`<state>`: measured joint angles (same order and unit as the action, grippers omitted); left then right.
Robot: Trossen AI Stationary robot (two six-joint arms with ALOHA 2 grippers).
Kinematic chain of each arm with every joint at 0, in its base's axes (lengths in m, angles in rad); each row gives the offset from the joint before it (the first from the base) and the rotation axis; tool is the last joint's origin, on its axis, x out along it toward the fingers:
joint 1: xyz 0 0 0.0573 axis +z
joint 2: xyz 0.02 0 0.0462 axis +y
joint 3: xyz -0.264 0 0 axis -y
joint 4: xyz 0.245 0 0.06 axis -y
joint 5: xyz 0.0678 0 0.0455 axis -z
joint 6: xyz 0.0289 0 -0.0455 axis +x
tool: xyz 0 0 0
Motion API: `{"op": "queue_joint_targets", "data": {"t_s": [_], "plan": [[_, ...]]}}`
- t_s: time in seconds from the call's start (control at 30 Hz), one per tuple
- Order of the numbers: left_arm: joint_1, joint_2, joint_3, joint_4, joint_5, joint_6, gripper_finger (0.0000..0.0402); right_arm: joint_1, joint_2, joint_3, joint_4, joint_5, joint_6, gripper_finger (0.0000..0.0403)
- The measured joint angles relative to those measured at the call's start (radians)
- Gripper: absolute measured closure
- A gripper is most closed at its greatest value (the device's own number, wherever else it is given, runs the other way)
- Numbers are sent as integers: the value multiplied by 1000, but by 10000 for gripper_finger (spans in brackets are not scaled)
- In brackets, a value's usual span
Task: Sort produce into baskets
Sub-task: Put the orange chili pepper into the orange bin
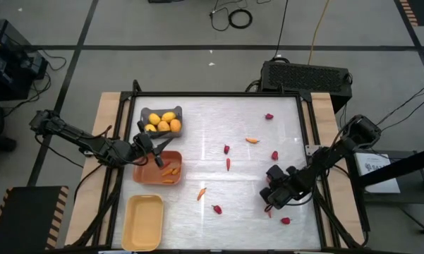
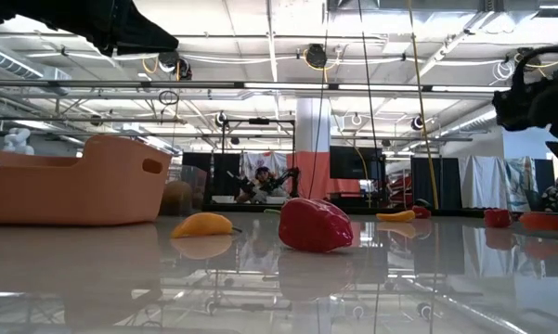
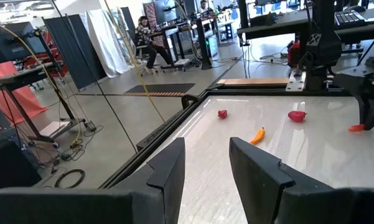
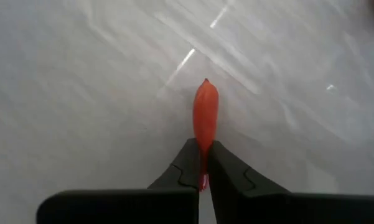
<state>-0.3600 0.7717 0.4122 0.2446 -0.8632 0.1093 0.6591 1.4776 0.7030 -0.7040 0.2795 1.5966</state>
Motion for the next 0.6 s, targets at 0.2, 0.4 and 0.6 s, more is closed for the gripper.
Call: {"op": "queue_joint_targets", "data": {"t_s": [0.2,0.4,0.6], "plan": [[0,0,0,0,0,0,267,-20,0,39,70,81,-74,394],[0,0,0,0,0,0,267,-65,0,70,367,284,-316,394],[0,0,0,0,0,0,267,-137,12,71,799,398,-700,394]]}}
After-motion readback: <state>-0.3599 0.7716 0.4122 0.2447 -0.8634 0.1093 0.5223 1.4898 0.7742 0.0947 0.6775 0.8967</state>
